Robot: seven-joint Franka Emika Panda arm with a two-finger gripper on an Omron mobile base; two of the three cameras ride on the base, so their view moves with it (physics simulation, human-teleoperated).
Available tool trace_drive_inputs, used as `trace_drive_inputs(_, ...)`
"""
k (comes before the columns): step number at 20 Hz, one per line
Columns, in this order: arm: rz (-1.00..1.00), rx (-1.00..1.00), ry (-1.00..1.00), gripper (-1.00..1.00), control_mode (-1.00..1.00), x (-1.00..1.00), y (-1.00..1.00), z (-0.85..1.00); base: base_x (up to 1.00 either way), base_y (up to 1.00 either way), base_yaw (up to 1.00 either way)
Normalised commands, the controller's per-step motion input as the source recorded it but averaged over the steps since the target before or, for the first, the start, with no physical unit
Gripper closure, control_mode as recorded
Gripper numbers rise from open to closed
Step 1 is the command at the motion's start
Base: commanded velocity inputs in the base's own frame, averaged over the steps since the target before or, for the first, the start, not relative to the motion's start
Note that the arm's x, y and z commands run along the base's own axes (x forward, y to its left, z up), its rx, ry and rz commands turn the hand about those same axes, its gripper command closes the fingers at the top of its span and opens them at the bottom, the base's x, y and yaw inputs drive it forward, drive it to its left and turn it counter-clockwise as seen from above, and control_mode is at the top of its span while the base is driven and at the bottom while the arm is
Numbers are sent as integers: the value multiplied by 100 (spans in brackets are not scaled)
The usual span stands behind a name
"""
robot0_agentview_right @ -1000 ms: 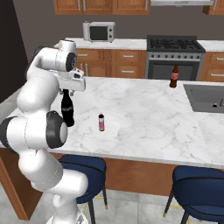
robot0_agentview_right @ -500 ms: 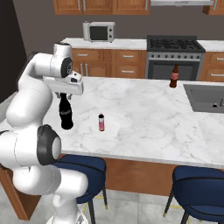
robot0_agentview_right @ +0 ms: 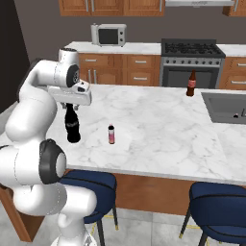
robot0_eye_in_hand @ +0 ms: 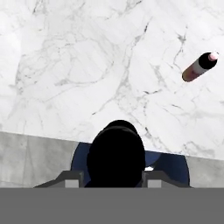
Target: Place the large bottle from the dining counter next to the other large bottle outside the sink, and place the small bottle from the dining counter next to the other small bottle inside the sink.
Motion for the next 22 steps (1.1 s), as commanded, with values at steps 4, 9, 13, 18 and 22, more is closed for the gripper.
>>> trace_drive_inputs(4,0,0,0,100,100,0,0,0,-88,5,0)
trace_drive_inputs(9,0,0,0,100,100,0,0,0,-98,33,0)
trace_drive_inputs(13,0,0,0,100,100,0,0,0,-58,100,-36)
trace_drive_inputs(18,0,0,0,100,100,0,0,0,-27,100,-52)
trace_drive_inputs(22,0,0,0,100,100,0,0,0,-4,100,-58)
